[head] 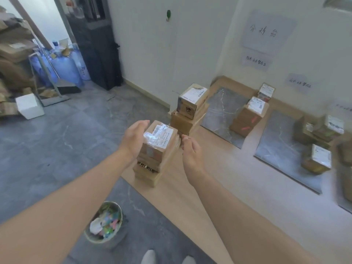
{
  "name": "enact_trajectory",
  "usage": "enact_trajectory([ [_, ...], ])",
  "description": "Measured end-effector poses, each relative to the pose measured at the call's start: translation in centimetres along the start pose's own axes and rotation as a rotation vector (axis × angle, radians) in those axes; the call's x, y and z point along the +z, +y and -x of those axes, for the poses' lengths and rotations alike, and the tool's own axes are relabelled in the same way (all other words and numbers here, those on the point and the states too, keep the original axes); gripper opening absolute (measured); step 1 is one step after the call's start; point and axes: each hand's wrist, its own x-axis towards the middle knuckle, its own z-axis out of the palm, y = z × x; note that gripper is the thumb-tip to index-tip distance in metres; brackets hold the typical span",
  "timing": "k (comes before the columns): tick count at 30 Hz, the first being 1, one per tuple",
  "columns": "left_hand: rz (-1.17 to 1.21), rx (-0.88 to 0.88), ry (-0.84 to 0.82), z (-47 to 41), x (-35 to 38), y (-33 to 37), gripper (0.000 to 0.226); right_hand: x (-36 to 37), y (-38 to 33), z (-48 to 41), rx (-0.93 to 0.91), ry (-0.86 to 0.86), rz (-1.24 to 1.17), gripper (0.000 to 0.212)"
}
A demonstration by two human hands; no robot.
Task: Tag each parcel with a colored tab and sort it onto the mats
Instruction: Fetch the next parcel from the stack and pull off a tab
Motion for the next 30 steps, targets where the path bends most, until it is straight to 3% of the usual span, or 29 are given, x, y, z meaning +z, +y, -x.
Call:
enact_trajectory([
  [4, -0.005, -0.081, 0.029, -1.5, -0.8, -2.3, 0.021, 0.9, 2.0, -1.4, 0.082, -0.116, 0.06, 0.028],
  [12, -0.005, -0.125, -0.071, -2.3, -1.1, -3.8, 0.038, 2.6, 2.4, -1.6, 0.163, -0.227, 0.051, 0.029],
  [21, 0.04, -0.041, -0.089, -0.6, -1.6, 0.8, 0.037, 2.4, -2.1, -0.3, 0.06, -0.164, 0.038, 0.028],
  [30, 0.063, 0.096, -0.187, 1.4, -1.1, 6.0, 0.044, 0.7, -7.3, 2.1, -0.104, 0.024, -0.029, 0.029],
])
